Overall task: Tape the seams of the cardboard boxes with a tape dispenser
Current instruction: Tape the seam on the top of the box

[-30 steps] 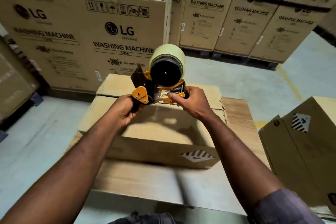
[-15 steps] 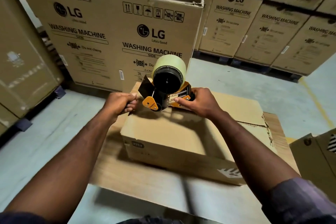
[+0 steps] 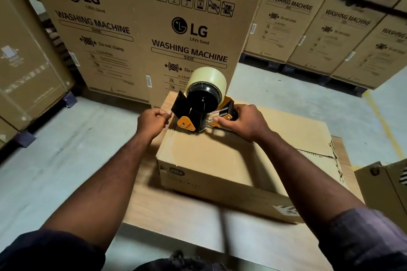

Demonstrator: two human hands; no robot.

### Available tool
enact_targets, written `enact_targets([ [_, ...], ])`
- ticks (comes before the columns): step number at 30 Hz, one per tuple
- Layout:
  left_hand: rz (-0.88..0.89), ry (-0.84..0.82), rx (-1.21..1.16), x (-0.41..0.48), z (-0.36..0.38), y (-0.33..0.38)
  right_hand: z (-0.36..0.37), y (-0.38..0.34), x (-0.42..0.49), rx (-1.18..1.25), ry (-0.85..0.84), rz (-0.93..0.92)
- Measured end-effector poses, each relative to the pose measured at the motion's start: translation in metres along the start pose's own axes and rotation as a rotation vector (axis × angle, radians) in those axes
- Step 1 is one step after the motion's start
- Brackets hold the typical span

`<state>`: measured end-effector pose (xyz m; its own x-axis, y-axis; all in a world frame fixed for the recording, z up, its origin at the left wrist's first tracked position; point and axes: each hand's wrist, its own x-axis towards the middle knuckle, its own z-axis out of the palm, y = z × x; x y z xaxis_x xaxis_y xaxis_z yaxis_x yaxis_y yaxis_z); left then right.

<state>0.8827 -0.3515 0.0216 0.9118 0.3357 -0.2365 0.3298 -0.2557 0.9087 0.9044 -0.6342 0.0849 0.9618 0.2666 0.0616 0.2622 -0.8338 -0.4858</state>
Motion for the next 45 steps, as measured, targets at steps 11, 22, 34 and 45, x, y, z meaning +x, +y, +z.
enact_targets([
  [11,-0.269,-0.030,-0.145,0.011,0.018,-0.032,0.006,0.008,0.001,0.069,-0.082,0.018],
  [22,0.080,-0.004,-0.029,0.001,0.024,-0.005,-0.006,-0.002,0.002,-0.006,-0.178,-0.009],
  [34,0.214,0.106,0.227,-0.006,0.030,0.011,-0.059,0.061,-0.033,-0.166,-0.182,0.029],
  [45,0.571,-0.215,0.977,-0.069,0.080,0.014,-0.054,0.066,-0.039,-0.073,-0.171,0.016],
])
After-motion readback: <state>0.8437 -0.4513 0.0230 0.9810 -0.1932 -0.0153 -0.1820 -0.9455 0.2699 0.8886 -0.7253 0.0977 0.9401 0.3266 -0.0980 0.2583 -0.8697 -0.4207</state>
